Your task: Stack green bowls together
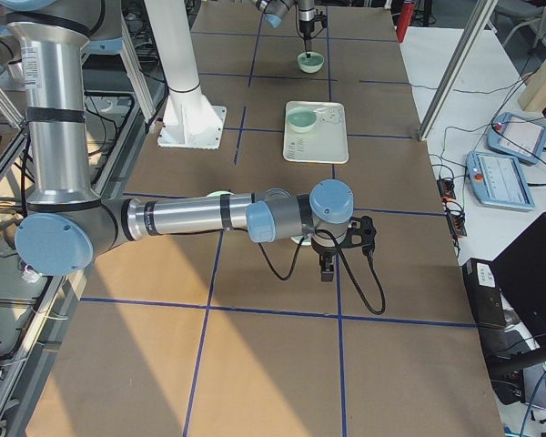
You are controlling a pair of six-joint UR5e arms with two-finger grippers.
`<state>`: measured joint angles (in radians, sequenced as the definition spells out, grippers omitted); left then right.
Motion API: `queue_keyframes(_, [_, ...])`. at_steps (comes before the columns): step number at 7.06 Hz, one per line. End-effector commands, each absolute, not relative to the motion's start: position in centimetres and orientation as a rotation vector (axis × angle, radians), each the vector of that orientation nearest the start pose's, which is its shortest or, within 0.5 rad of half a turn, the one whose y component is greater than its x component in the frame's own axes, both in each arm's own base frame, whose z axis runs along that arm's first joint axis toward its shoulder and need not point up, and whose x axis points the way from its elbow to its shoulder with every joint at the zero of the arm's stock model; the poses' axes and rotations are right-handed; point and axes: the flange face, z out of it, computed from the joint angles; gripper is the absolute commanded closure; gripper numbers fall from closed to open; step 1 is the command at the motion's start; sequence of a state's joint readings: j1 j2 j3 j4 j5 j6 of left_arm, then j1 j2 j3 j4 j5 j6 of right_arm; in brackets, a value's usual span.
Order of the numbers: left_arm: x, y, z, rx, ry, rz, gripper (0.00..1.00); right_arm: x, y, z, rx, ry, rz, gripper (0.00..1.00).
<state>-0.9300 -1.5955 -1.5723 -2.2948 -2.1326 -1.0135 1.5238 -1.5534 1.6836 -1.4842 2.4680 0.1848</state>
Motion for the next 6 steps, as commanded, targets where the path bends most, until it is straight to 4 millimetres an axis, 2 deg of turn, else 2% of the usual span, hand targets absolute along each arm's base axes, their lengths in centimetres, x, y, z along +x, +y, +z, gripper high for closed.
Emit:
queue_keyframes(1, [26.2,-47.1,56.6,0.100,0.903,-0.152,0.95,1.8,-51.1,57.2,0.089,-0.909,0.011,0.00])
queue_keyframes(2, [26.0,-47.1,56.6,0.099,0.904,-0.152,1.00,0.6,-51.4,56.6,0.096,-0.911,-0.003,0.00])
queue_keyframes(3, [25.7,-46.9,55.5,0.104,0.914,-0.150,1.00,-1.0,-51.5,56.2,0.087,-0.918,0.024,0.00])
queue_keyframes(4, [25.7,-46.4,55.0,0.029,0.929,-0.139,1.00,-3.1,-51.6,55.6,0.082,-0.933,0.041,0.00])
queue_keyframes(5, [22.9,-47.6,53.4,-0.015,0.951,-0.182,1.00,-5.0,-51.5,55.4,0.066,-0.940,0.048,0.00])
queue_keyframes(6, [21.8,-48.1,50.8,-0.029,0.941,-0.211,1.00,-6.8,-51.4,55.4,0.049,-0.920,0.057,0.00])
